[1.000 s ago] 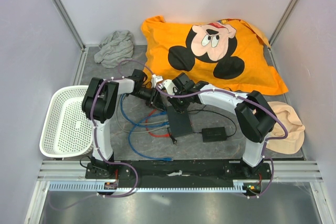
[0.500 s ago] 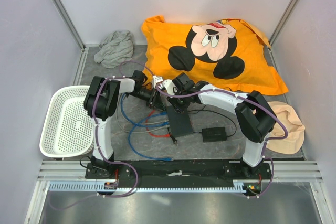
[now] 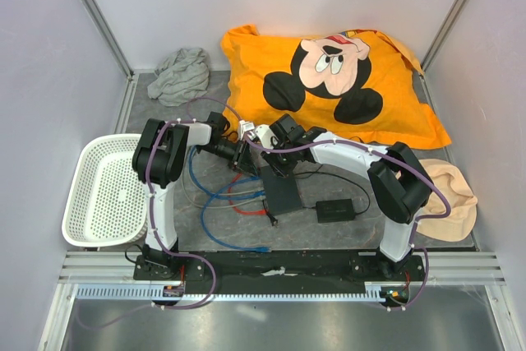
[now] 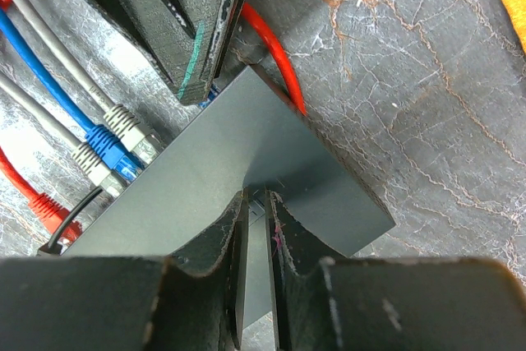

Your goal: Pull the plug from the switch port

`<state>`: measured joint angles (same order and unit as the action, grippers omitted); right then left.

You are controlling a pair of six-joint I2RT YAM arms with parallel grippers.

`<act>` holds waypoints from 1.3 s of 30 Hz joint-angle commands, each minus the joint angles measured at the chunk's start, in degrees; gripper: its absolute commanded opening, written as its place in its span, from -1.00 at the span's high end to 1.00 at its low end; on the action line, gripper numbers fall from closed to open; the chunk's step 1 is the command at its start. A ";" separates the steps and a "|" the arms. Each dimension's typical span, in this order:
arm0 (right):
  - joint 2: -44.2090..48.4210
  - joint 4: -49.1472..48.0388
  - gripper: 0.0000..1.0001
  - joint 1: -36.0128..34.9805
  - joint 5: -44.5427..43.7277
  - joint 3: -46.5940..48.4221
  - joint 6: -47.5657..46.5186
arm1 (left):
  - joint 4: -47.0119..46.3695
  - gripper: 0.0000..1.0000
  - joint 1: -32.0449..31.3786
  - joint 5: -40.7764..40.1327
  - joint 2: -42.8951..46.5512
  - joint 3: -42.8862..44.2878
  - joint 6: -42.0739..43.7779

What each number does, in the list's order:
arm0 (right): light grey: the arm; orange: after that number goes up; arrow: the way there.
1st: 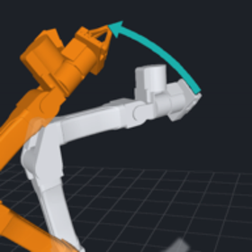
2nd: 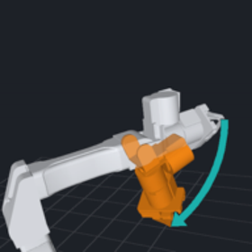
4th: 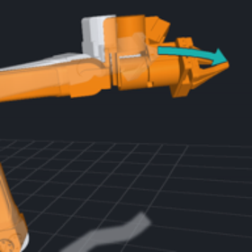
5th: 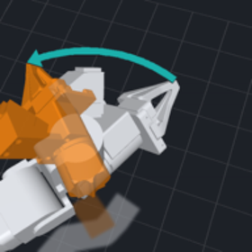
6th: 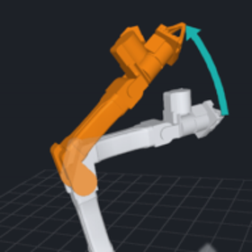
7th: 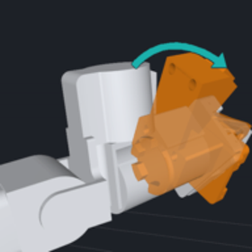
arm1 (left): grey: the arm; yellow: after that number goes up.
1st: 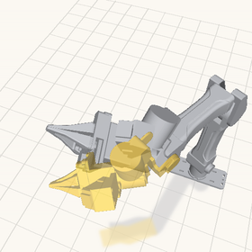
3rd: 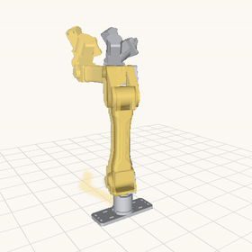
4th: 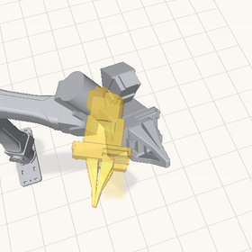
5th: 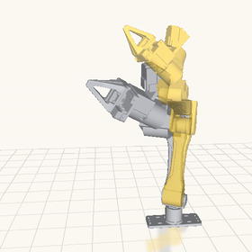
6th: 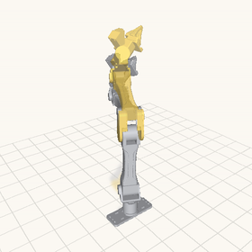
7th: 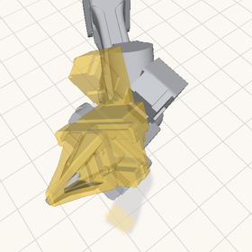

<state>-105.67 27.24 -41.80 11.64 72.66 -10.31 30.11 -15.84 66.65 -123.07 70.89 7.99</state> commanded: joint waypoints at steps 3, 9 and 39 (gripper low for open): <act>-2.79 4.22 0.55 1.11 -7.68 -2.00 -2.09 | 2.59 0.39 -1.30 0.50 -0.51 1.18 1.15; -2.88 4.04 0.54 1.02 -7.77 -1.91 -2.09 | 2.59 0.65 -1.39 0.67 -1.21 1.88 0.45; -2.70 2.99 0.65 1.11 -11.29 -6.92 1.16 | 7.95 0.97 0.98 -1.35 1.25 0.21 6.78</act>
<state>-103.57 22.70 -41.91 10.00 68.64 -7.97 33.45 -15.70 66.39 -123.70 72.42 11.55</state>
